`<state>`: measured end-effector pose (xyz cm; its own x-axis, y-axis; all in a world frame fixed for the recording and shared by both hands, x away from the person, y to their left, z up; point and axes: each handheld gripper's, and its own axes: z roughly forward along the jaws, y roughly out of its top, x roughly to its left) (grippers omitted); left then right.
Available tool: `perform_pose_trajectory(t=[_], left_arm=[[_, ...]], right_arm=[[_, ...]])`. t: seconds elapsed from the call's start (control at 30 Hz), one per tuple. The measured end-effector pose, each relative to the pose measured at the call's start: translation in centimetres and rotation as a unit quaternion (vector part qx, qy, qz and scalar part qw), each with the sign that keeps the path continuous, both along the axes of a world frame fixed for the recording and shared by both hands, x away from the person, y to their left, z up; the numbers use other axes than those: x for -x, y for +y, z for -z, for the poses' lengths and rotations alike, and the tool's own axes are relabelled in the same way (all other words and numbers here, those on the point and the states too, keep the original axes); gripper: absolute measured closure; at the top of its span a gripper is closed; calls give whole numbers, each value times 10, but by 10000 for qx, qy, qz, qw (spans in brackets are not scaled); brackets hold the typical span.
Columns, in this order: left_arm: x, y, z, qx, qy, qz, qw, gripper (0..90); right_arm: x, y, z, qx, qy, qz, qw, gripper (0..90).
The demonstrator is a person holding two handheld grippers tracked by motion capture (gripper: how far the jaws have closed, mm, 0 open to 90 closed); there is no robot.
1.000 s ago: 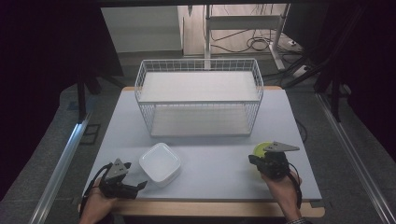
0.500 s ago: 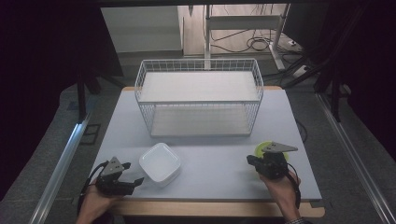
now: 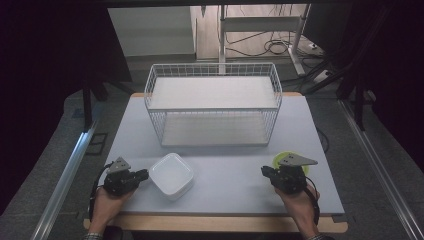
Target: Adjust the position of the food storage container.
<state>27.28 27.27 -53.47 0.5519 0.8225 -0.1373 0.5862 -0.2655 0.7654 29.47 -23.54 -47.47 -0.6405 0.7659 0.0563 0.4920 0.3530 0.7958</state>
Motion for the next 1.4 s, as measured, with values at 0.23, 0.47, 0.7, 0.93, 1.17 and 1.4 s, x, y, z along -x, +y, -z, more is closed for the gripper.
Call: perform_pose_trajectory(t=[0.23,0.47,0.7,0.93,1.17,1.4], left_arm=[[-5,-12,1,-270,78,167,9995,887],[-1,-22,-1,-382,126,297,9988,890],[9,-43,-4,-647,160,667,9955,888],[13,-62,-6,-499,201,961,9939,883],[17,-77,-6,-381,326,1104,9926,884],[18,-90,-7,-306,377,1241,9911,883]], right_arm=[[3,6,1,27,18,-167,9999,855],[9,10,2,79,113,-333,9994,852],[15,10,4,48,223,-405,9989,849],[18,18,7,79,341,-547,9979,849],[23,27,11,77,517,-721,9960,846],[26,39,15,155,641,-920,9936,838]])
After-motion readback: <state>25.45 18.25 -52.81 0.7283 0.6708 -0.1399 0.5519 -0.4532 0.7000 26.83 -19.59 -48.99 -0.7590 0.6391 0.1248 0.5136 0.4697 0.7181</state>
